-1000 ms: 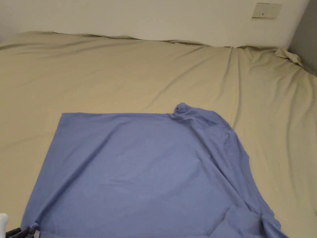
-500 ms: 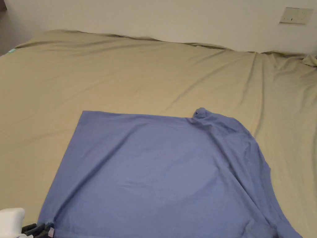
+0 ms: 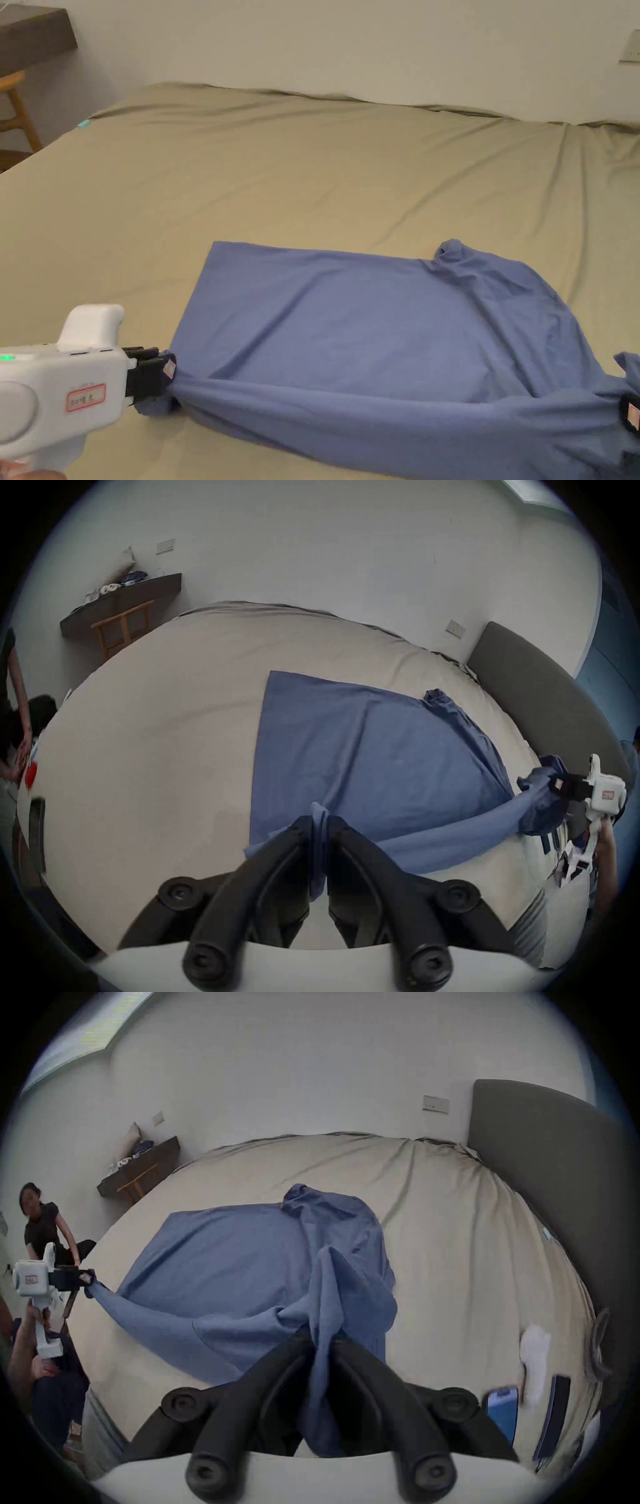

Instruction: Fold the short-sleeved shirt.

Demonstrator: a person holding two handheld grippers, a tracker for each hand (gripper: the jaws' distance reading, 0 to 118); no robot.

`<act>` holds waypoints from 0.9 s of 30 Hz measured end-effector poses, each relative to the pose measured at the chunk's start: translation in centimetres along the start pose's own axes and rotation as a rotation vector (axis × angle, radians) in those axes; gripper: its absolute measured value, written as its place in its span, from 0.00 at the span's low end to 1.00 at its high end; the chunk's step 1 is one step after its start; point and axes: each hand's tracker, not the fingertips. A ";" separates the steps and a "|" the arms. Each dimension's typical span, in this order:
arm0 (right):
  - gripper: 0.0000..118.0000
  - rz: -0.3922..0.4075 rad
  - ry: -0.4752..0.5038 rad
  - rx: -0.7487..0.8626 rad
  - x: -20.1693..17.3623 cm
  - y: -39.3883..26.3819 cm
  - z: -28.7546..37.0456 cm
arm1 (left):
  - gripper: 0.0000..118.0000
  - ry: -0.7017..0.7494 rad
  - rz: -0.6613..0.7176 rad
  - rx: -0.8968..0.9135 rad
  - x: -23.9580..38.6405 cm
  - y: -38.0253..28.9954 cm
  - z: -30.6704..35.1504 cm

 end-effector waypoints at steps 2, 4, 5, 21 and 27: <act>0.05 0.017 0.010 -0.023 0.2 1.6 -2.3 | 0.04 0.001 -0.016 -0.037 -0.3 2.1 -2.4; 0.05 0.029 -0.035 -0.052 0.5 2.5 -4.8 | 0.04 0.014 -0.041 -0.098 -0.5 3.5 -4.6; 0.05 0.042 -0.026 -0.092 0.8 2.7 -6.2 | 0.04 0.005 -0.046 -0.141 -0.6 4.0 -6.0; 0.72 -0.042 0.036 0.095 -1.5 -2.6 2.0 | 0.74 0.077 -0.037 0.102 0.1 -1.3 2.6; 0.06 -0.067 -0.011 0.130 -5.5 -8.8 7.6 | 0.00 0.155 0.025 0.193 2.5 -10.1 6.5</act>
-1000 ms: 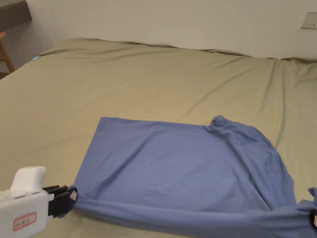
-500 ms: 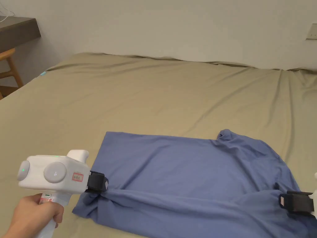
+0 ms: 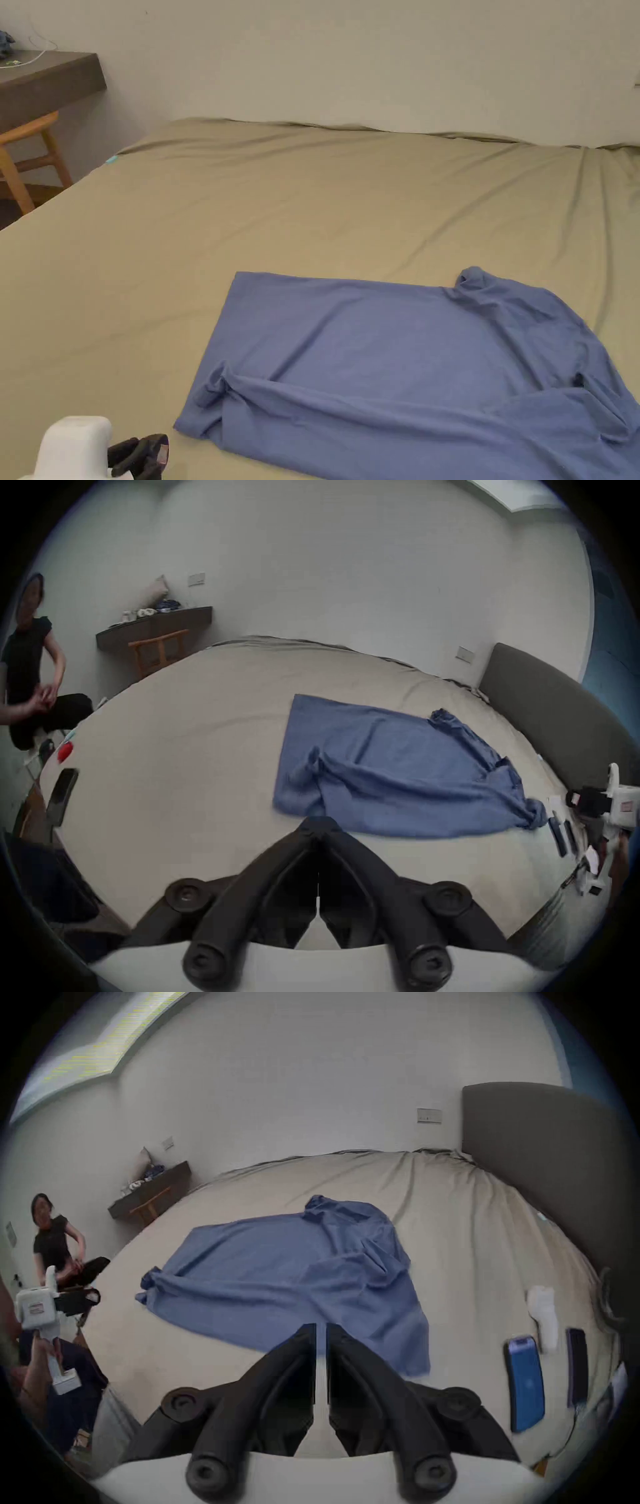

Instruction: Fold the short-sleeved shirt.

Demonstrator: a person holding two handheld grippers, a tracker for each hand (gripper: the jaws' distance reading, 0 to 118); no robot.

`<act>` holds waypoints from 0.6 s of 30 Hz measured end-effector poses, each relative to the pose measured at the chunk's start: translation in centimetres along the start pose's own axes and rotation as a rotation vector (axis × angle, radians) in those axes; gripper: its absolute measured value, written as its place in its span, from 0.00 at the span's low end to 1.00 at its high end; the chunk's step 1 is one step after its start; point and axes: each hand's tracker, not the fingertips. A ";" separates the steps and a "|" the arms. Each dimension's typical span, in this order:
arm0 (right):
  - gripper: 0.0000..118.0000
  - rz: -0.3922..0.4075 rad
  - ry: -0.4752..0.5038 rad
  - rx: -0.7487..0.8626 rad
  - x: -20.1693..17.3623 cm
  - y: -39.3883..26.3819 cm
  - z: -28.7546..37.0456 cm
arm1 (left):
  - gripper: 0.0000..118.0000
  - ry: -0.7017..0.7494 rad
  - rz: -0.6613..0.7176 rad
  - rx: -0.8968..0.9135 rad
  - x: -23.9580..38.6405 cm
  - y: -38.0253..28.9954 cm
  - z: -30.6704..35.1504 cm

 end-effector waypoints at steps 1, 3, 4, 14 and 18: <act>0.05 0.006 0.017 -0.013 -0.2 -0.7 0.3 | 0.00 -0.036 -0.012 -0.028 0.3 -0.8 0.0; 0.04 -0.003 0.020 -0.031 -0.3 -1.7 0.4 | 0.00 -0.055 -0.014 -0.072 0.5 -1.7 -0.9; 0.04 -0.022 0.034 -0.032 -0.1 -1.9 0.4 | 0.00 -0.056 -0.023 -0.077 0.5 -1.8 -1.6; 0.04 -0.028 0.009 -0.040 2.0 0.1 -0.8 | 0.68 0.003 -0.132 -0.178 -0.6 4.6 -14.5; 0.04 -0.040 -0.010 -0.064 2.6 -0.1 -0.9 | 0.68 0.015 -0.184 -0.285 -0.2 4.7 -17.9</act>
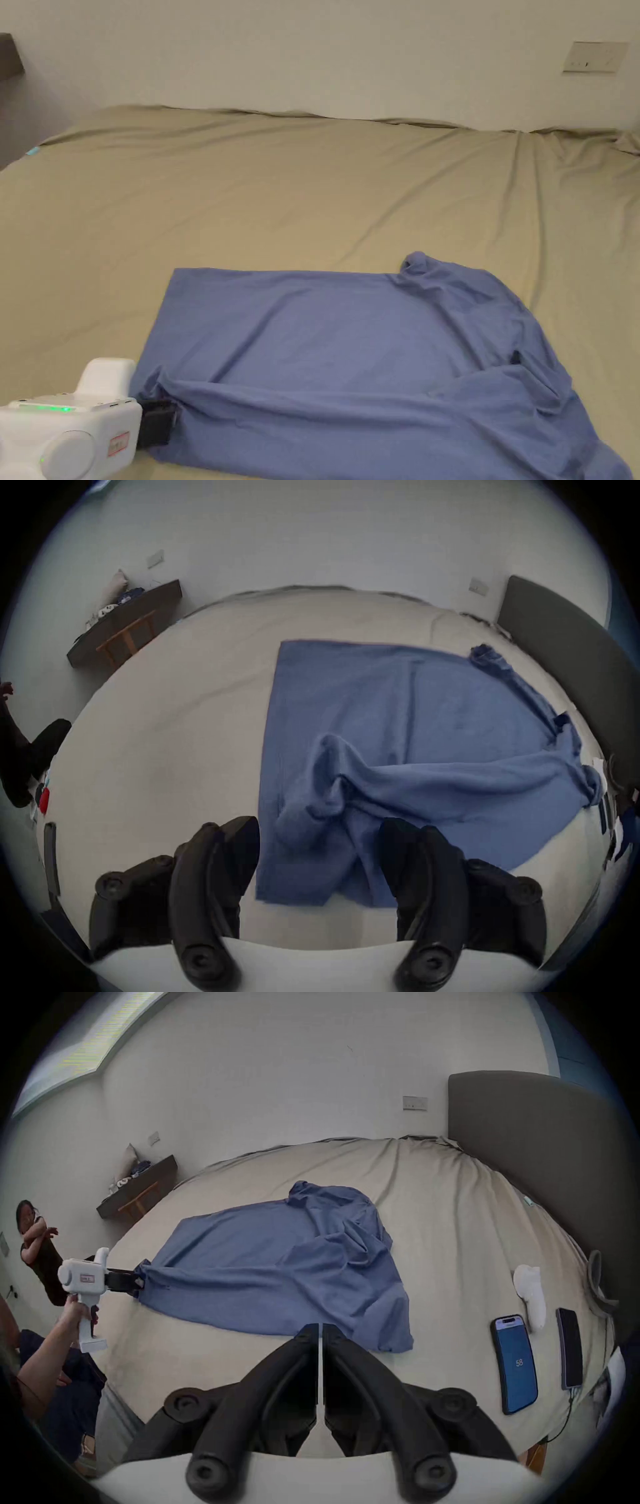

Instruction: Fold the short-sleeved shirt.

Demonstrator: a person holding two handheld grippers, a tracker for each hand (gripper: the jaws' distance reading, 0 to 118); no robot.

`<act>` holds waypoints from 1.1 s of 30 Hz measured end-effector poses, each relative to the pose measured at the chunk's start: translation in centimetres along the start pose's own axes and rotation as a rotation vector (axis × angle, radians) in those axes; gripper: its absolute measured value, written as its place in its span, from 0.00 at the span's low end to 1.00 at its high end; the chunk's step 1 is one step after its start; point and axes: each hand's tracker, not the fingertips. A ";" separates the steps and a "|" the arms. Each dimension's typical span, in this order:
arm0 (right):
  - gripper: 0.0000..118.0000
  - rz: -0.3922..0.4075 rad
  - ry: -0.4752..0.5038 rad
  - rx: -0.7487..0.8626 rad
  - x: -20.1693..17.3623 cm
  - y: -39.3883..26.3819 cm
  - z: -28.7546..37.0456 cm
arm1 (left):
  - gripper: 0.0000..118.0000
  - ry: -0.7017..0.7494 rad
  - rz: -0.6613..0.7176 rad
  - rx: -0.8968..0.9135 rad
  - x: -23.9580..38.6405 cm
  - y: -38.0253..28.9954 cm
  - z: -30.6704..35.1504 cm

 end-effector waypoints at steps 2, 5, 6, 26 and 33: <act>0.04 -0.015 -0.004 -0.011 0.6 0.2 -0.5 | 0.65 -0.016 0.057 -0.021 -0.2 -0.5 -0.3; 0.36 -0.027 -0.007 -0.063 2.0 1.1 -2.6 | 0.19 -0.069 0.155 0.025 -0.8 -1.3 0.1; 0.64 -0.015 -0.006 -0.099 2.4 1.4 -3.8 | 0.17 -0.084 0.175 0.035 -0.9 -1.5 0.2; 0.05 -0.023 0.024 -0.166 4.5 5.0 -9.3 | 0.06 -0.183 0.185 0.058 -2.4 -0.7 5.2; 0.05 0.019 0.067 -0.106 4.4 6.3 -3.8 | 0.05 -0.216 0.186 0.082 -3.7 -2.1 8.8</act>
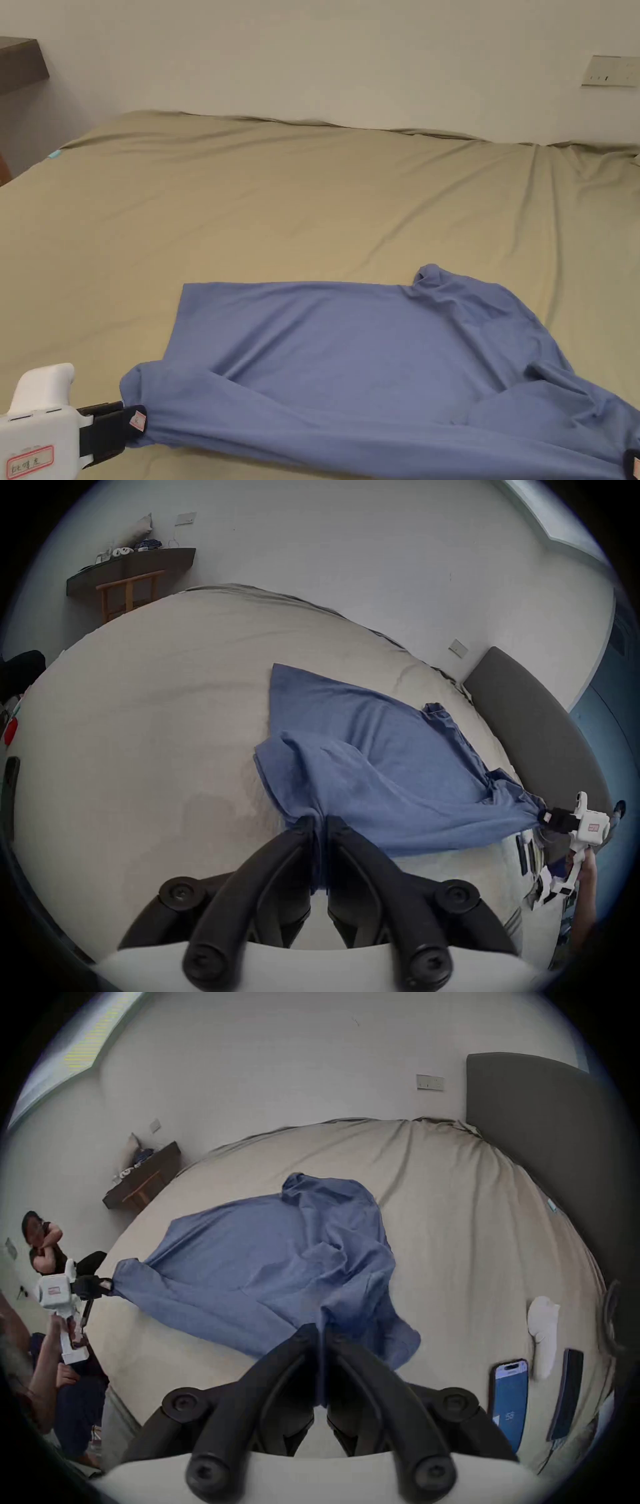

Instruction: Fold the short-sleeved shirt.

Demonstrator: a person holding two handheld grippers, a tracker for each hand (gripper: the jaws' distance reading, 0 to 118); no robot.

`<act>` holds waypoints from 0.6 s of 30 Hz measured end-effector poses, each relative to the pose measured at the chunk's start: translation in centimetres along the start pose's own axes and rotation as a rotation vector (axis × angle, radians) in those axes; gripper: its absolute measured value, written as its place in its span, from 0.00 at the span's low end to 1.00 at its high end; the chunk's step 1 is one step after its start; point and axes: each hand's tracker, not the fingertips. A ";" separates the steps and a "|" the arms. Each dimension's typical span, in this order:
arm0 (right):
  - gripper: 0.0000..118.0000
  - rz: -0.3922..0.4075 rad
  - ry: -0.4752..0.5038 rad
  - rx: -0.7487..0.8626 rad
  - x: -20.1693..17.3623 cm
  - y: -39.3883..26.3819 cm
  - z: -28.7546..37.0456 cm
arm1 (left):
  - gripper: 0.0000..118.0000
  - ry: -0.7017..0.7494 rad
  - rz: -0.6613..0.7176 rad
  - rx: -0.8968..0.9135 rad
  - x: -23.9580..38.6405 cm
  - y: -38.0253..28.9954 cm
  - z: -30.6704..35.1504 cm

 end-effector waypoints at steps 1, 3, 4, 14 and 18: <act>0.05 0.010 0.011 0.000 -0.1 -0.2 0.7 | 0.05 0.001 0.006 0.001 -0.1 -0.5 0.6; 0.05 0.016 0.012 -0.007 -0.2 -1.0 1.9 | 0.05 -0.007 0.010 -0.004 -0.1 -1.6 1.6; 0.05 0.014 0.015 -0.025 -0.1 -1.5 2.4 | 0.05 0.004 0.012 -0.013 0.1 -2.4 2.2; 0.05 -0.099 0.000 -0.134 -0.7 -9.7 5.9 | 0.05 -0.049 0.210 -0.094 -1.8 -11.9 5.9; 0.05 -0.103 -0.032 -0.182 -0.3 -11.5 3.5 | 0.05 -0.032 0.277 -0.125 -2.3 -13.6 5.0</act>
